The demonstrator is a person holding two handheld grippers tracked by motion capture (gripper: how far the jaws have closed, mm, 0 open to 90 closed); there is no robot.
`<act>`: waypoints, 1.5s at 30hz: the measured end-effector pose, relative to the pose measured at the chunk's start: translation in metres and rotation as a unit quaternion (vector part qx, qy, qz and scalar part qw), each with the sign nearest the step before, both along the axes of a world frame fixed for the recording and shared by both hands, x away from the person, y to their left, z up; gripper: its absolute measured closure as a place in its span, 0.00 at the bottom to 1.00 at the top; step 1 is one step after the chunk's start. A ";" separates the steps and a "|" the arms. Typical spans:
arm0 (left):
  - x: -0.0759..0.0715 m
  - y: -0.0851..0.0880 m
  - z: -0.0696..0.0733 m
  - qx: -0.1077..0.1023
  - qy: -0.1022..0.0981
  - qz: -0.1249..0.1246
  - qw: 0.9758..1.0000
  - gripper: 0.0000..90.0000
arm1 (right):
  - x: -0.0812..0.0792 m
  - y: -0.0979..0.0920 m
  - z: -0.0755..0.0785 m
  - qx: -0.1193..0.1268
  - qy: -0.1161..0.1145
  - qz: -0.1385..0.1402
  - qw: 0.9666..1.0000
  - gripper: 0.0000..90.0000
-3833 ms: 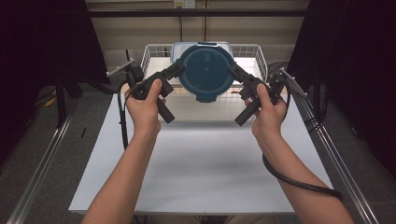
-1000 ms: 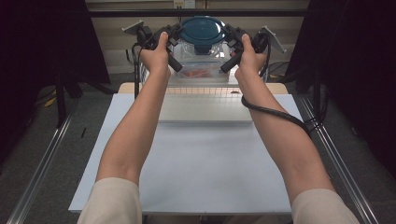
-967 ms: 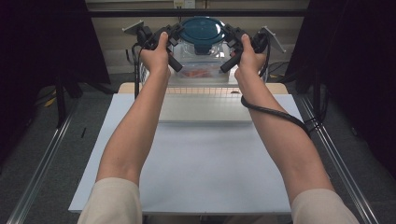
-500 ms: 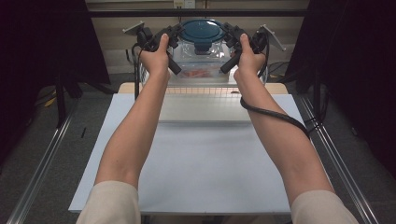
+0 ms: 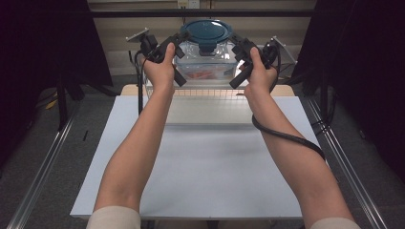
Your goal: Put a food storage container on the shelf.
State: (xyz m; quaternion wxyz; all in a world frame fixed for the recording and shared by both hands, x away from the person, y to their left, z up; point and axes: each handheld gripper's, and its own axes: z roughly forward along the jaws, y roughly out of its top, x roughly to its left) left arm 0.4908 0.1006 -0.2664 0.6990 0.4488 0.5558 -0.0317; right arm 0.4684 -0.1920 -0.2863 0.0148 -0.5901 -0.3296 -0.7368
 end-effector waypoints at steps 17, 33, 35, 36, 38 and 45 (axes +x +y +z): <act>-0.052 -0.003 -0.018 0.004 -0.009 -0.026 1.000 0.16 | -0.047 0.008 -0.009 -0.014 -0.015 0.032 0.999 0.36; -0.079 0.000 -0.030 -0.003 -0.017 -0.038 0.999 0.12 | -0.074 0.006 -0.024 -0.021 -0.023 0.049 0.998 0.34; -0.082 0.001 -0.033 0.002 -0.020 -0.044 0.999 0.12 | -0.075 0.005 -0.027 -0.020 -0.024 0.052 0.998 0.34; -0.083 0.001 -0.034 0.002 -0.018 -0.044 0.999 0.11 | -0.076 0.004 -0.029 -0.022 -0.024 0.053 0.998 0.34; -0.085 0.002 -0.038 0.002 -0.019 -0.047 0.999 0.11 | -0.078 0.003 -0.032 -0.019 -0.024 0.053 0.998 0.34; -0.093 0.002 -0.053 0.000 -0.011 -0.054 0.998 0.10 | -0.085 -0.001 -0.043 -0.020 -0.024 0.056 0.998 0.33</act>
